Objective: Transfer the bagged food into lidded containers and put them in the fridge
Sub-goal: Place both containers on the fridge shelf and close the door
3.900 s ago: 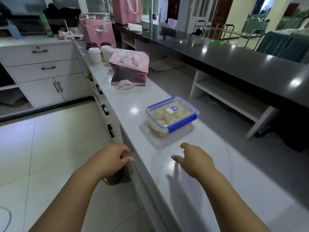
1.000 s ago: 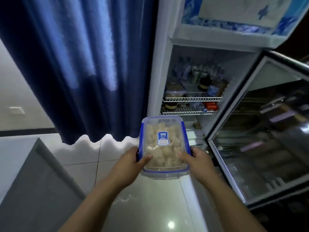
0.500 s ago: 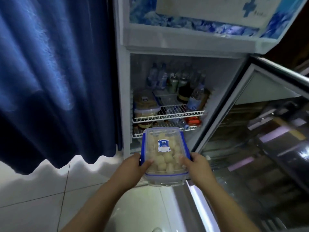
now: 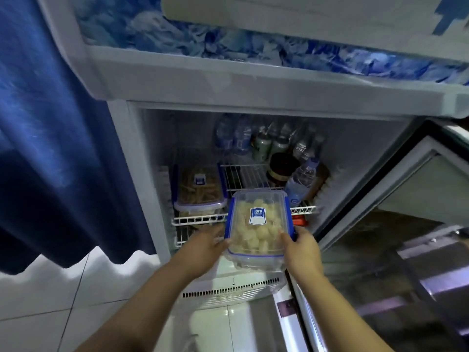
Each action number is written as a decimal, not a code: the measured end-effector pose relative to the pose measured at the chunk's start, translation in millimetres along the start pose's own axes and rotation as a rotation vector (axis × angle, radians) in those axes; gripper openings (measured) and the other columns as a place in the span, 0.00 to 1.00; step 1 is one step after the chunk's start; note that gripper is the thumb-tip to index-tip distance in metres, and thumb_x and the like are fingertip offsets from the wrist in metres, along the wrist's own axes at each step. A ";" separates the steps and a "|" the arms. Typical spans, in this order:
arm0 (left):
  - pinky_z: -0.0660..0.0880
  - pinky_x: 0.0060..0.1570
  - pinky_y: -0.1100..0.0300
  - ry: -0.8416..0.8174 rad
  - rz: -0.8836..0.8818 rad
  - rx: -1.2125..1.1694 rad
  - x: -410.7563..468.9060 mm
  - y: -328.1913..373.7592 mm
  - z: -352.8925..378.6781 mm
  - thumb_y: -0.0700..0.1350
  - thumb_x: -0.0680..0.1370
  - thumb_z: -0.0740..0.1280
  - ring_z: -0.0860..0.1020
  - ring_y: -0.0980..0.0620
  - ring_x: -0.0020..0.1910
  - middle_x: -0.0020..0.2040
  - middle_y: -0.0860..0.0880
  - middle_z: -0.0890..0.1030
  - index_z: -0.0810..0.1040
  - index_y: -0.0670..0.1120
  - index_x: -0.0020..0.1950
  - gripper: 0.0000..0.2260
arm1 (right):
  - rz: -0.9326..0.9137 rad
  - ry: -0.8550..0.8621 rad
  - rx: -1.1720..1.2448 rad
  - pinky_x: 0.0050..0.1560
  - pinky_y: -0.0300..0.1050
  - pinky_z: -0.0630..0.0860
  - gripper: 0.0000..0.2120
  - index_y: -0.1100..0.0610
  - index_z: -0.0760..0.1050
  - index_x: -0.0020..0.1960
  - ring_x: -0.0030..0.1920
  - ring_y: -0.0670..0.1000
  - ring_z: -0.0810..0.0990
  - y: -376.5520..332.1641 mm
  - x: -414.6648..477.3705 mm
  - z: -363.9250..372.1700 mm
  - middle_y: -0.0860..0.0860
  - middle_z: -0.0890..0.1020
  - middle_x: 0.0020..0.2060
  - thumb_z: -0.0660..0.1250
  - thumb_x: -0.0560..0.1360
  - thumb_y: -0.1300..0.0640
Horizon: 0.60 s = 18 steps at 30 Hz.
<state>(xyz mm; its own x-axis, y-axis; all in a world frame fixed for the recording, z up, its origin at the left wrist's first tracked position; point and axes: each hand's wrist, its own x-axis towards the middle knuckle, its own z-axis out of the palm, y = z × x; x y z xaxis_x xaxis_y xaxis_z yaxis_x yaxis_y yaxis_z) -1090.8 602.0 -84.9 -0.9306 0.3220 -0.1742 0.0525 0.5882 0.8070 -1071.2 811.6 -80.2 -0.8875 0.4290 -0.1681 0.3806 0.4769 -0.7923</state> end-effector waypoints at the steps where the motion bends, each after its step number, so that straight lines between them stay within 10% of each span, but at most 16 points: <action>1: 0.70 0.45 0.64 0.047 0.012 0.063 13.2 -4.1 -1.2 0.46 0.79 0.63 0.75 0.55 0.45 0.46 0.52 0.76 0.73 0.54 0.46 0.04 | 0.001 -0.005 -0.013 0.35 0.43 0.73 0.11 0.59 0.76 0.57 0.38 0.52 0.79 -3.0 10.1 1.2 0.53 0.81 0.41 0.64 0.78 0.54; 6: 0.63 0.66 0.53 0.123 -0.053 0.329 70.9 -22.9 -9.4 0.46 0.79 0.62 0.65 0.45 0.68 0.68 0.46 0.70 0.68 0.47 0.71 0.20 | 0.015 -0.051 -0.056 0.47 0.50 0.77 0.11 0.58 0.75 0.54 0.43 0.56 0.80 -13.7 55.0 9.7 0.54 0.82 0.43 0.63 0.78 0.52; 11: 0.68 0.60 0.53 0.014 -0.189 0.507 102.5 -31.1 -19.4 0.46 0.80 0.57 0.68 0.44 0.63 0.67 0.43 0.72 0.68 0.48 0.70 0.18 | -0.020 -0.138 -0.165 0.35 0.42 0.67 0.09 0.59 0.74 0.55 0.38 0.50 0.76 -21.6 90.4 7.4 0.52 0.79 0.40 0.60 0.80 0.56; 18: 0.73 0.53 0.57 0.030 -0.211 0.572 114.2 -33.6 -29.3 0.40 0.79 0.56 0.77 0.47 0.55 0.59 0.44 0.79 0.73 0.50 0.66 0.17 | -0.078 -0.221 -0.385 0.45 0.45 0.68 0.11 0.61 0.74 0.59 0.53 0.62 0.77 -18.3 125.8 20.9 0.62 0.80 0.53 0.59 0.79 0.60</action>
<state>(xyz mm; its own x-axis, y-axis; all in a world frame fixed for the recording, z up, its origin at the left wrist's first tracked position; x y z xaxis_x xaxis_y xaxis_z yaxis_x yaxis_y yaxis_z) -1209.5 597.3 -115.4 -0.9516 0.1390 -0.2741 0.0447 0.9450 0.3241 -1195.2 840.8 -99.1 -0.9356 0.2262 -0.2709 0.3421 0.7700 -0.5385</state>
